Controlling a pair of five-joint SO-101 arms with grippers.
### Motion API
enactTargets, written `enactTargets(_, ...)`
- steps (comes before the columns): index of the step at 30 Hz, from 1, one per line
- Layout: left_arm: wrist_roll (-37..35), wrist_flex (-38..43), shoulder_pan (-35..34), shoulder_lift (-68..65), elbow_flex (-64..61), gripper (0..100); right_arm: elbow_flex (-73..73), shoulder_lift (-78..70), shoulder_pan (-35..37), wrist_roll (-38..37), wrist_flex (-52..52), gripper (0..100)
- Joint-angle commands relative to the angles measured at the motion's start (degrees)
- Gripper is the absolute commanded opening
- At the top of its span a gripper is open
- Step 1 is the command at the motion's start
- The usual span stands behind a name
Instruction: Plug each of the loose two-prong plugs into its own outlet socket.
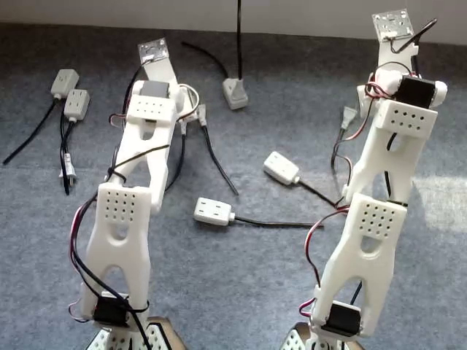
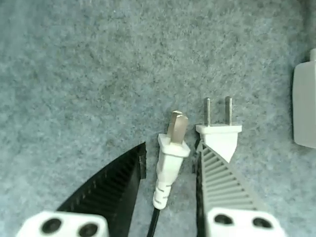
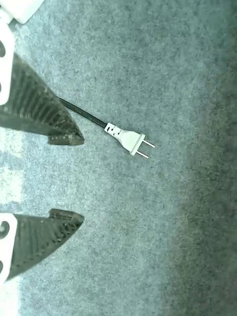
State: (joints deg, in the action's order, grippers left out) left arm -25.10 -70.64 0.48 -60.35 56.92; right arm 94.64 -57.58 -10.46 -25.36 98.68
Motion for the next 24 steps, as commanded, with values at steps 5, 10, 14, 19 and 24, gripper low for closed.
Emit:
enactTargets(5, 0.4, -0.9, -0.1, -4.4, 9.8, 15, 7.3, 1.7, 0.3, -0.2, 2.2, 20.7)
enactTargets(10, 0.5, -1.8, 0.9, -5.0, 11.6, 3, 7.3, 1.7, 0.4, -0.2, 2.2, 20.7)
enactTargets(14, 0.7, -1.7, 2.0, -5.0, 11.7, 1, 7.3, 1.7, 0.4, -0.2, 2.2, 20.7)
enactTargets(19, 0.7, -2.7, 2.0, -4.4, 12.1, 1, 7.3, 1.7, 0.5, -0.2, 2.2, 20.7)
enactTargets(24, 8.4, -10.3, 2.3, -2.2, 20.3, 1, 7.3, 1.2, 0.7, -0.2, 2.2, 20.6)
